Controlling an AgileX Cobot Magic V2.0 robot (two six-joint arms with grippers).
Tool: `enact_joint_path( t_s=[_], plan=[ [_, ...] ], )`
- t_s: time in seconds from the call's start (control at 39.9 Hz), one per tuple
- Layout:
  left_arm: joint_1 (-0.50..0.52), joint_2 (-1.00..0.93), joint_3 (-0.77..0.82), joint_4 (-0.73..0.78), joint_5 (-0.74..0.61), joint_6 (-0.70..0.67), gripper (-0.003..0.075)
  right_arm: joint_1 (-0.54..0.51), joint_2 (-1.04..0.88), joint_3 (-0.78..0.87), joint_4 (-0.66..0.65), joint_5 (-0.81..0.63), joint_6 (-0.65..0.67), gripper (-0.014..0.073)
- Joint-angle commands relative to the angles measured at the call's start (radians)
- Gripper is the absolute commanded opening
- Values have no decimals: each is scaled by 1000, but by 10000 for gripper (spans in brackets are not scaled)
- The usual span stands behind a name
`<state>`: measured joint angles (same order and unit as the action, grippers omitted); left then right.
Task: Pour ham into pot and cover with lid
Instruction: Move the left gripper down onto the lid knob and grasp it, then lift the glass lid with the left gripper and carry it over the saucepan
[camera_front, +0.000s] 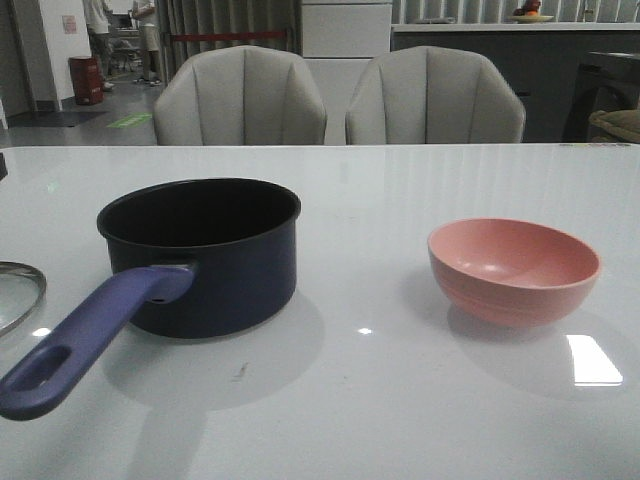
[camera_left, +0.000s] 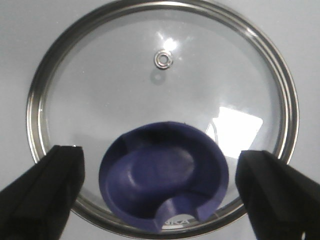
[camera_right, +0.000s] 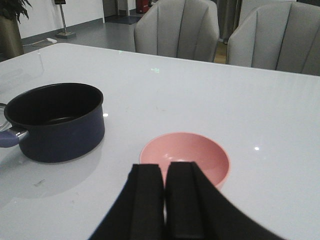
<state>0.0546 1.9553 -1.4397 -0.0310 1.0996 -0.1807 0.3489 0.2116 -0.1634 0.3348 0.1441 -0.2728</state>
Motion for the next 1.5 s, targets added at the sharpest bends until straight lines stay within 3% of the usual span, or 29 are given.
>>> enact_joint_path(
  t_s=[0.0, 0.13, 0.38, 0.5, 1.13, 1.48],
  plan=[
    [1, -33, -31, -6, -12, -13, 625, 2, 7, -29, 5, -72, -10, 179],
    [1, -27, -31, -9, -12, -13, 590, 2, 7, -29, 5, -72, -10, 179],
    [1, -27, -31, -9, -12, -13, 340, 2, 7, -29, 5, -72, -10, 176],
    [1, -27, -31, -18, -6, -13, 281, 2, 7, -29, 5, -72, -10, 176],
    [1, -148, -45, -19, -46, 15, 279, 2, 7, -29, 5, -72, -10, 176],
    [-65, -190, -324, -24, 138, 84, 279, 2, 7, -29, 5, -72, -10, 176]
  ],
)
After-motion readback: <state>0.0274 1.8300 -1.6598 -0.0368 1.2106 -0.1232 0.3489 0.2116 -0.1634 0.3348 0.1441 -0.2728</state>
